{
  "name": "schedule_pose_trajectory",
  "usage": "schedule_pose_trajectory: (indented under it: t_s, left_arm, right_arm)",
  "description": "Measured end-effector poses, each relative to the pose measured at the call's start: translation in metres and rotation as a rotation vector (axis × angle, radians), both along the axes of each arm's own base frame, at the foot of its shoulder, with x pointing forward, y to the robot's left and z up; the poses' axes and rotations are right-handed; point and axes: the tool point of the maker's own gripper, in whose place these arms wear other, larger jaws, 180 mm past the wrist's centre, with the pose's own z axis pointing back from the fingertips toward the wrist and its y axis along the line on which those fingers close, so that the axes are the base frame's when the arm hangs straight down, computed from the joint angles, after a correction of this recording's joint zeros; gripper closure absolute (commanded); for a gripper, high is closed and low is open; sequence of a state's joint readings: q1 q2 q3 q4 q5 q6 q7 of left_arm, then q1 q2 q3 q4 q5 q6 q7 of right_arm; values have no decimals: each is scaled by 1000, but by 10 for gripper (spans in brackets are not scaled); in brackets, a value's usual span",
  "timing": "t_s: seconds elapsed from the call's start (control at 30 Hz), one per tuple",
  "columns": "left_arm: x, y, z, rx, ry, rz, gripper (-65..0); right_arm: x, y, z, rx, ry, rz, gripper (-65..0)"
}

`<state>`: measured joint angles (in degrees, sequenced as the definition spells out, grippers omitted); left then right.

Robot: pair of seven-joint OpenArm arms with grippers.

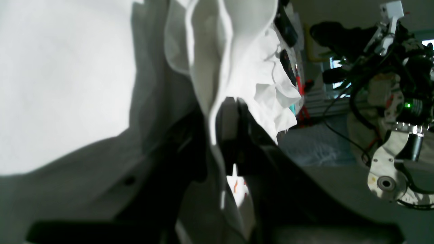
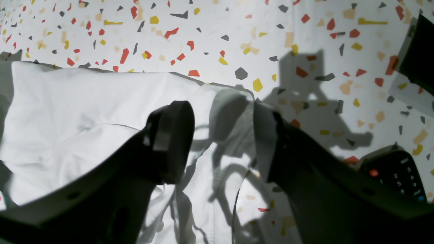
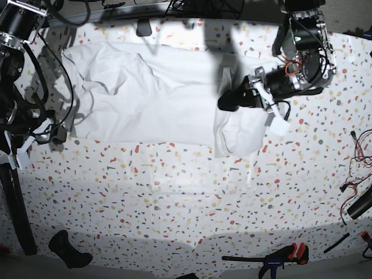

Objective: Fold the T-shirt properly
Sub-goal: 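Lift the shirt end with the left gripper and fold it toward the right gripper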

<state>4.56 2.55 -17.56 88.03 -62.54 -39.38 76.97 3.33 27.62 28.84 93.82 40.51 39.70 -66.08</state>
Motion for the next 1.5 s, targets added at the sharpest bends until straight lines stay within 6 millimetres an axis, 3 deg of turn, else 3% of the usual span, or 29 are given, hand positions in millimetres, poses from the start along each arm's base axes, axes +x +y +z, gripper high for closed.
schedule_pose_trajectory:
  t_s: [0.03, 0.13, 0.2, 0.3, 0.43, 0.8, 0.97, 1.13, 1.2, 1.3, 1.4, 1.5]
  left_arm:
    - [-1, -4, 0, -1, -1, -13, 0]
    - [-6, -17, 1, -6, -5, -61, -215]
    - [-8, -27, 6, -31, -14, -90, -324]
    - [-12, -41, 14, -70, -26, -128, -391]
    - [-15, -49, 15, -77, -30, -153, -391]
    - [-4, -46, 22, -102, -58, -98, -391]
    - [-4, -46, 22, -101, -58, -98, -391]
    - [-5, -45, 14, -54, -50, -105, -391]
    - [-4, -39, -2, 42, -41, -96, -391]
    - [13, -19, -27, 242, -89, -13, -391]
    - [31, 4, -30, 330, -170, 66, -391]
    - [34, 23, -34, 396, -193, 77, -391]
  right_arm:
    - [0, 0, 0, 0, 0, 0, -316]
    - [0, 0, 0, -1, 1, 0, -316]
    - [0, 0, 0, 0, 0, 0, -316]
    - [0, 0, 0, 0, 0, 0, -316]
    - [0, 0, 0, 0, 0, 0, -316]
    - [-1, -3, -2, -19, 8, -8, -317]
    - [-14, -24, -8, -99, 60, -22, -437]
    - [-35, -33, -22, -130, 128, -27, -441]
    - [-41, -31, -28, -119, 145, -25, -441]
    - [-49, -24, -36, -87, 165, -18, -440]
    - [-51, -15, -43, -4, 171, -14, -440]
    - [-55, -15, -54, 54, 201, -33, -440]
